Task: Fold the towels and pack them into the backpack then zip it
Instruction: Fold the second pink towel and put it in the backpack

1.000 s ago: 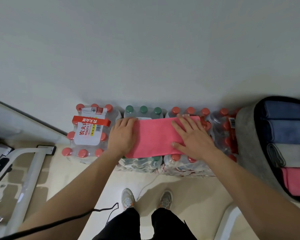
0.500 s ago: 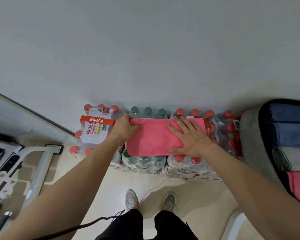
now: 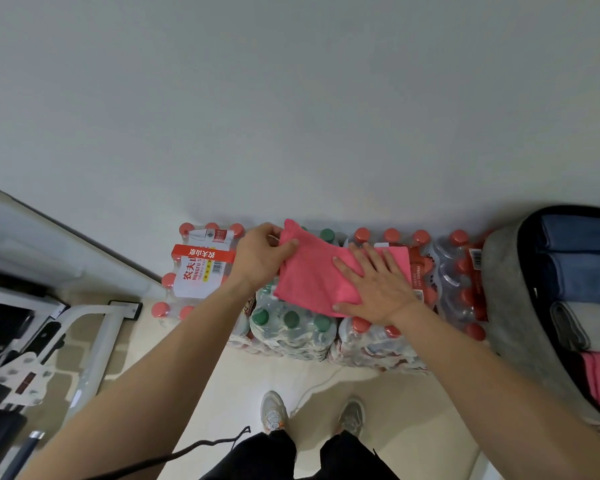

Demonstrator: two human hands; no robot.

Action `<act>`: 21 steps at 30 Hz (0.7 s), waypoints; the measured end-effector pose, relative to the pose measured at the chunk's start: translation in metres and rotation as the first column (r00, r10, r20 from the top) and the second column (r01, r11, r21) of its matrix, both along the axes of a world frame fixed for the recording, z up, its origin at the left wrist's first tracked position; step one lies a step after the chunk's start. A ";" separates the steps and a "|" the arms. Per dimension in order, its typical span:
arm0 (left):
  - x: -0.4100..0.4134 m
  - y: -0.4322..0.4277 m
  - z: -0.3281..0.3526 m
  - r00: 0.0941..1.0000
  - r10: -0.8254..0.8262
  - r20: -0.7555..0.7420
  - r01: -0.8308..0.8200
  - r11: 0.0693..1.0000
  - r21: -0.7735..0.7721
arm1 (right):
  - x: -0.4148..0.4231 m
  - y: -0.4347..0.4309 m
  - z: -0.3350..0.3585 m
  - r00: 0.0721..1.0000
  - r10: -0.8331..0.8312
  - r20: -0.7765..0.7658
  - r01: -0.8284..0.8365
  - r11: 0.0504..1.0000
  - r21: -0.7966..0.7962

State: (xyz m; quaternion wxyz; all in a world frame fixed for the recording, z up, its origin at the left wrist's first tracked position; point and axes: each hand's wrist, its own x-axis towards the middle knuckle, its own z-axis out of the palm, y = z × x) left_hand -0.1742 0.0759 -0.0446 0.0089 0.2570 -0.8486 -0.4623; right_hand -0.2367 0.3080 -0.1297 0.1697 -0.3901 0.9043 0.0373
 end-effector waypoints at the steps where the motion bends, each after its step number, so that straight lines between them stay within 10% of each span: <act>1: -0.005 0.007 0.005 1.000 -0.020 -0.005 0.020 1.000 0.017 | 0.001 0.000 0.001 1.000 -0.006 0.001 0.006 1.000 -0.007; 21: -0.067 0.167 -0.030 0.910 -0.340 0.237 0.411 0.811 -0.417 | 0.033 0.094 0.010 0.869 -0.495 0.009 0.484 0.845 -0.227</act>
